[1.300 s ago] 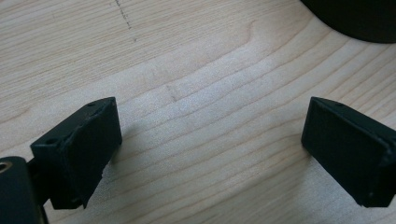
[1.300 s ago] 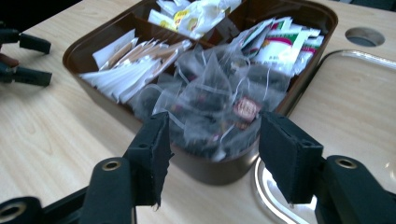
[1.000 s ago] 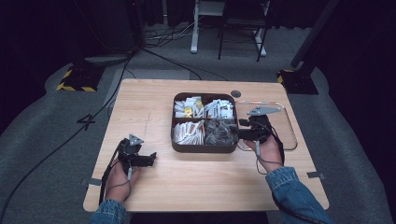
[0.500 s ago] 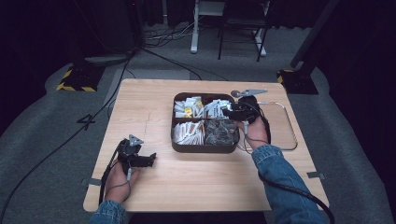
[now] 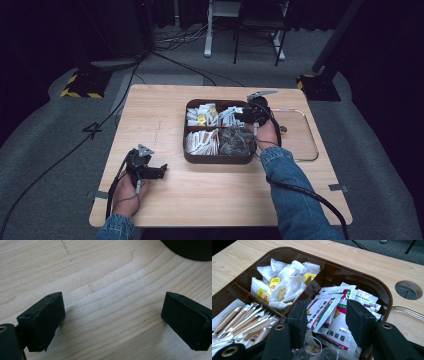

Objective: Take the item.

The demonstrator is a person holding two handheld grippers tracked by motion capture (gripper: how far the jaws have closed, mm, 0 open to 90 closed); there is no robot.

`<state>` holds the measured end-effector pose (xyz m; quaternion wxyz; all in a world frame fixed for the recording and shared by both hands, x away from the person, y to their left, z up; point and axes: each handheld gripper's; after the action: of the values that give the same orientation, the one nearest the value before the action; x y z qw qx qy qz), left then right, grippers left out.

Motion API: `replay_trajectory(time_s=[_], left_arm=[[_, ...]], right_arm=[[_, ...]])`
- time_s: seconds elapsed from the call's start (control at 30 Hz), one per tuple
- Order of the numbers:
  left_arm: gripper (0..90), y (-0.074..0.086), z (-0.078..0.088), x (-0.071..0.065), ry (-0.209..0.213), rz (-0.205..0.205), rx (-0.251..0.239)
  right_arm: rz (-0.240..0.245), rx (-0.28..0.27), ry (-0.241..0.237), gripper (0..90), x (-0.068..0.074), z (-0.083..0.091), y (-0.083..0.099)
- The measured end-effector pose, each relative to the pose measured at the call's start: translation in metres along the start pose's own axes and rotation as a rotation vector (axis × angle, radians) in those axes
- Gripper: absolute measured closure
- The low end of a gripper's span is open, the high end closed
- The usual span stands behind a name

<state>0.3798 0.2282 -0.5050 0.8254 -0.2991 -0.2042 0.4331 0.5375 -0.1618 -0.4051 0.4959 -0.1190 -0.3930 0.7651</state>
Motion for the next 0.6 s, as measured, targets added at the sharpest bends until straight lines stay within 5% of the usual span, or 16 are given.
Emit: replay_trajectory(time_s=[0.6], left_arm=[[5.4,0.001,0.001,0.0,0.001,-0.006,0.0]], right_arm=[[-0.072,0.096,-0.012,62.8,0.005,-0.036,0.006]])
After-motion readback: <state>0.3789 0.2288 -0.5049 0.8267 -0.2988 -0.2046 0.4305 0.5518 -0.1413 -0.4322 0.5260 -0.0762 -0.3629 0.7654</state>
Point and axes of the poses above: each handheld gripper's, and its own axes: z roughly backward along the jaws, y roughly out of its underside, x roughly to its left, and after that the axes turned 9 degrees about -z, right-handed
